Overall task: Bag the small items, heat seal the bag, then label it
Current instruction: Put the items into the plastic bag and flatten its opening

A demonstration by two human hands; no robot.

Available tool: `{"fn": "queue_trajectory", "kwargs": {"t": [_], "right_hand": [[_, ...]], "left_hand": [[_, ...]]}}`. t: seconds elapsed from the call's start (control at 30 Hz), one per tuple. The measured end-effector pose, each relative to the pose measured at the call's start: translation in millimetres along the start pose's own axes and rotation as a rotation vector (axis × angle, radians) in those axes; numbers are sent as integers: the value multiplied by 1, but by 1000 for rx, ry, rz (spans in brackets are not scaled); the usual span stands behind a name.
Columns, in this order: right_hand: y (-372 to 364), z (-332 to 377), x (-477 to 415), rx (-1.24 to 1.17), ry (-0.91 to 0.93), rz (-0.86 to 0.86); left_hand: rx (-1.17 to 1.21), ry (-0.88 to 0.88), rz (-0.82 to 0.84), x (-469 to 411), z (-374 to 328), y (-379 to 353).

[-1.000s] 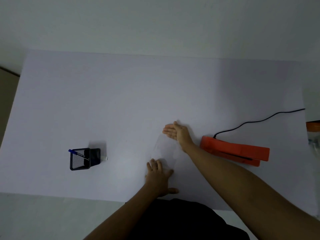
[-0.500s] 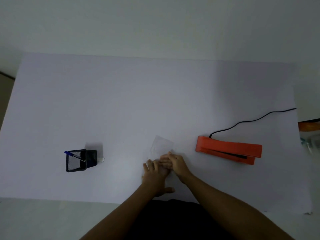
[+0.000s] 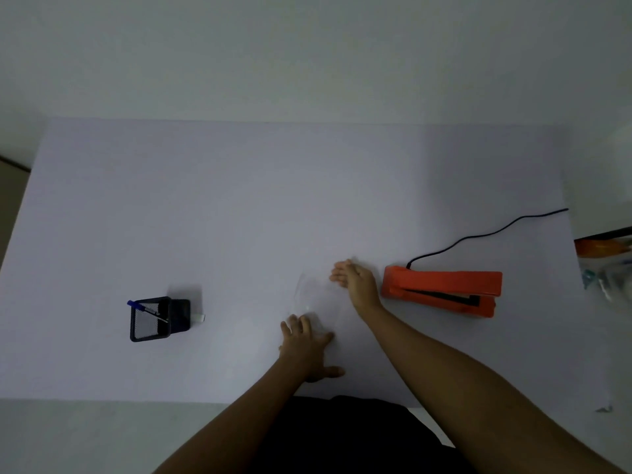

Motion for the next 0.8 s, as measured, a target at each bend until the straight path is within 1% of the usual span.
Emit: {"fn": "queue_trajectory", "kwargs": {"t": [0.07, 0.13, 0.17, 0.2, 0.27, 0.4, 0.5, 0.63, 0.73, 0.8], "right_hand": [[8, 5, 0, 171, 136, -40], [14, 8, 6, 423, 288, -40], [15, 7, 10, 519, 332, -26], [16, 5, 16, 591, 341, -8], [14, -1, 27, 686, 300, 20], [7, -2, 42, 686, 185, 11], [1, 3, 45, 687, 159, 8], [3, 1, 44, 728, 154, -61], [2, -4, 44, 745, 136, -51], [-1, -7, 43, 695, 84, -48]], "left_hand": [[-10, -2, 12, 0, 0, 0], [-10, -5, 12, 1, 0, 0], [-6, -8, 10, 1, 0, 0], [-5, -10, 6, 2, 0, 1], [-4, -14, 2, 4, 0, 3], [2, -19, 35, 7, 0, 8], [-14, -26, 35, 7, 1, 9], [-37, -46, 49, 5, 2, 9], [-45, -79, -6, 4, 5, 2], [-44, -92, -47, 4, 7, -3]]}}
Point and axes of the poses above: each hand's wrist, its own x-axis away from the middle knuckle, its own y-axis out of the back of the hand, z = x × y, the point moved 2 cm from there along -x, towards the middle knuckle, and after that the axes turned 5 degrees about -z, right-handed, at the moved point
